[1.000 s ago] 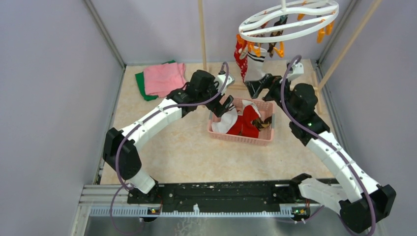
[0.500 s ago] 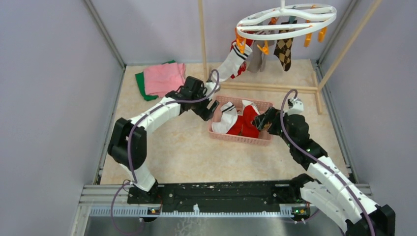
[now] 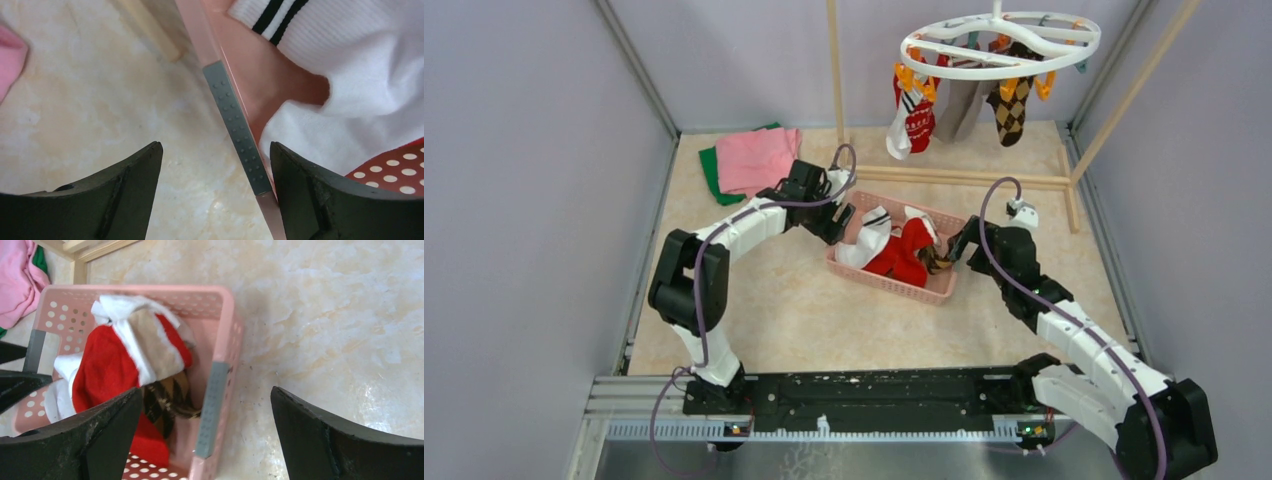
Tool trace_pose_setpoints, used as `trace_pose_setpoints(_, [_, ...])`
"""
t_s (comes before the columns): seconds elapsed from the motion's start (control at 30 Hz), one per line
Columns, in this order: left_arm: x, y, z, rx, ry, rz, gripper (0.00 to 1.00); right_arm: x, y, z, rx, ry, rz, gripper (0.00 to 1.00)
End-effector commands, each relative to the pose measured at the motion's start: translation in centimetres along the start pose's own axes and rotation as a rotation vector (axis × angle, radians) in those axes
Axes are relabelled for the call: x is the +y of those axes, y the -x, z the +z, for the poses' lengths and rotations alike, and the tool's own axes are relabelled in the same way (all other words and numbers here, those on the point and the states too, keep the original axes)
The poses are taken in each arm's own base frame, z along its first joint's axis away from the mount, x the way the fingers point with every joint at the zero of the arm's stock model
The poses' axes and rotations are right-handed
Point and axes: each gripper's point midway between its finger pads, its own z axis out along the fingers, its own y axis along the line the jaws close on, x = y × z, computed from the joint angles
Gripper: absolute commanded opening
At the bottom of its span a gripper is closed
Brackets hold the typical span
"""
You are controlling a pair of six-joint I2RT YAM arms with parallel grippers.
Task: Remove the socks clipped to the hanger
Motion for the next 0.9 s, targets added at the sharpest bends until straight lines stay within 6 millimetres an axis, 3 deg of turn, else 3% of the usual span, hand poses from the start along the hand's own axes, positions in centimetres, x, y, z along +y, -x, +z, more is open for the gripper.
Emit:
trace_pose_setpoints(0.0, [1.7,-3.3,-2.0,0.056,0.058,0.033,0.84,2.0,2.1,0.2,-0.052,0.073,0.011,0.99])
trace_pose_setpoints(0.1, [0.8,-4.9,-2.9,0.091,0.017,0.033,0.83,2.2,1.4,0.4,-0.021,0.087,0.012,0.99])
trace_pose_setpoints(0.2, [-0.1,-5.4,-4.0,0.086,-0.013,0.035,0.83,2.5,1.3,0.3,-0.017,0.101,0.02,0.99])
trace_pose_setpoints(0.3, [-1.1,-4.5,-5.4,0.05,-0.047,0.025,0.86,2.5,2.1,0.0,-0.04,0.095,0.012,0.99])
trace_pose_setpoints(0.43, [-2.0,-1.7,-8.1,-0.034,-0.095,-0.027,0.98,1.7,3.6,-0.4,-0.079,0.037,-0.028,0.99])
trace_pose_setpoints(0.53, [0.3,2.3,-11.3,-0.136,-0.065,-0.082,0.99,0.1,5.5,-0.4,-0.128,-0.066,-0.05,0.99])
trace_pose_setpoints(0.63, [4.5,4.8,-13.6,-0.218,0.029,-0.111,0.99,-2.6,7.6,-0.3,-0.209,-0.192,-0.054,0.99])
trace_pose_setpoints(0.73, [9.0,4.9,-13.8,-0.266,0.12,-0.141,0.99,-5.8,9.2,0.0,-0.316,-0.303,-0.046,0.99])
trace_pose_setpoints(0.87, [13.3,1.2,-10.9,-0.239,0.223,-0.186,0.99,-9.0,9.2,0.9,-0.398,-0.401,-0.028,0.99])
